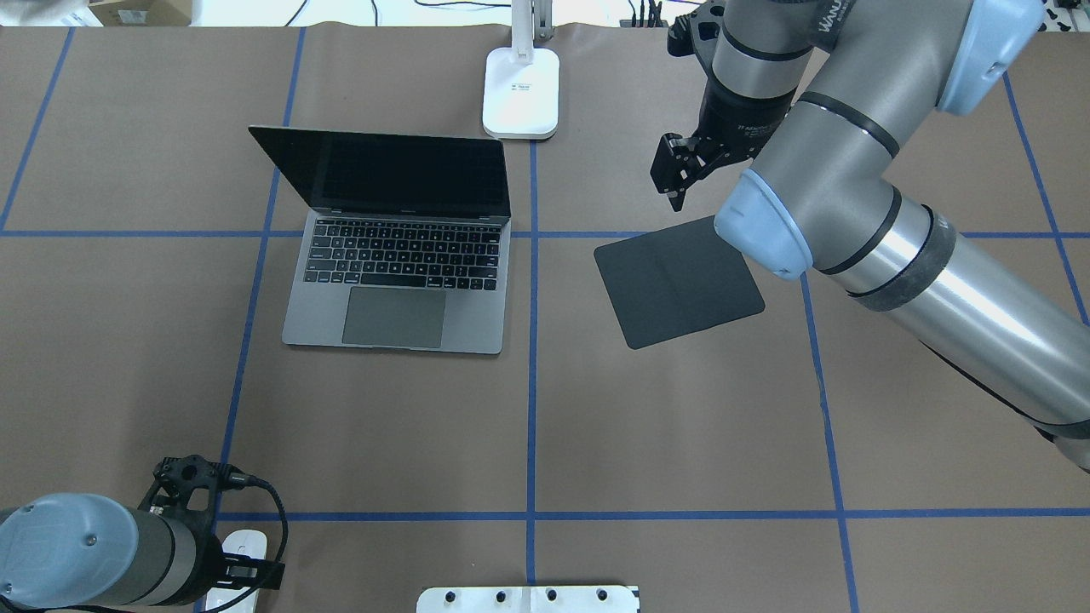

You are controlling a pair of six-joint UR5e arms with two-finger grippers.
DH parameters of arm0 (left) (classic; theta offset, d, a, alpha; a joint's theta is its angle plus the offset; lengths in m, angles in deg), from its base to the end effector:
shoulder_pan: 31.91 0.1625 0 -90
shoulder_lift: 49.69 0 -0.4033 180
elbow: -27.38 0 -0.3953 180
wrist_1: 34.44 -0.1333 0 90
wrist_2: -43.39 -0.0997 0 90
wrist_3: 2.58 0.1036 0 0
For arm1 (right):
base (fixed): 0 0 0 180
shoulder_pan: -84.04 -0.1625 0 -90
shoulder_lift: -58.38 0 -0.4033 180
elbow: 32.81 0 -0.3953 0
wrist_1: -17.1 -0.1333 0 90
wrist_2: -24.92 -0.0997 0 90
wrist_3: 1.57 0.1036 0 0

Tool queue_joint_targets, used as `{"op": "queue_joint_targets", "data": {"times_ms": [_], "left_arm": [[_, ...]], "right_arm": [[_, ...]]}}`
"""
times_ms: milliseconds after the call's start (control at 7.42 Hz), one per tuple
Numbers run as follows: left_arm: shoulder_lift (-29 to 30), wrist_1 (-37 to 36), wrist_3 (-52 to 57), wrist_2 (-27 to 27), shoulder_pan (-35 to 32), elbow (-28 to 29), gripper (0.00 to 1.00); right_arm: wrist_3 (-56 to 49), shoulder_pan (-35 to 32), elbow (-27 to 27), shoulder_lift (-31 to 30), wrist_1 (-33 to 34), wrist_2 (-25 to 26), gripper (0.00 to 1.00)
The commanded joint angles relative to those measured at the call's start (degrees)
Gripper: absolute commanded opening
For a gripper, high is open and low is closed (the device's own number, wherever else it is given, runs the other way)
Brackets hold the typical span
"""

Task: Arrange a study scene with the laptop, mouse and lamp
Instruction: 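Raise the right gripper away while the left gripper lowers over the white mouse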

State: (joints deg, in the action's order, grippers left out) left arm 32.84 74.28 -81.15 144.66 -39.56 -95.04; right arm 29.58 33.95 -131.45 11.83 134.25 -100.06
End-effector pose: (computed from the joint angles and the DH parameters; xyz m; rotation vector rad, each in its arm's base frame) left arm 0.4292 -0.1717 0.4003 -0.0586 0.7806 0.1375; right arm -0.3581 -0.5433 0.1783 -0.0060 -0.7358 -0.2788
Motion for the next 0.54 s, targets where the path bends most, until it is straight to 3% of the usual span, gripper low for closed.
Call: {"op": "queue_joint_targets", "data": {"times_ms": [0, 404], "left_arm": [[0.1, 0.1, 0.1, 0.2, 0.0, 0.1, 0.84], [0.0, 2.3, 0.2, 1.5, -0.1, 1.1, 0.84]], "right_arm": [[0.0, 0.0, -0.1, 0.0, 0.0, 0.1, 1.0], [0.0, 0.0, -0.1, 0.0, 0.0, 0.1, 1.0]]}}
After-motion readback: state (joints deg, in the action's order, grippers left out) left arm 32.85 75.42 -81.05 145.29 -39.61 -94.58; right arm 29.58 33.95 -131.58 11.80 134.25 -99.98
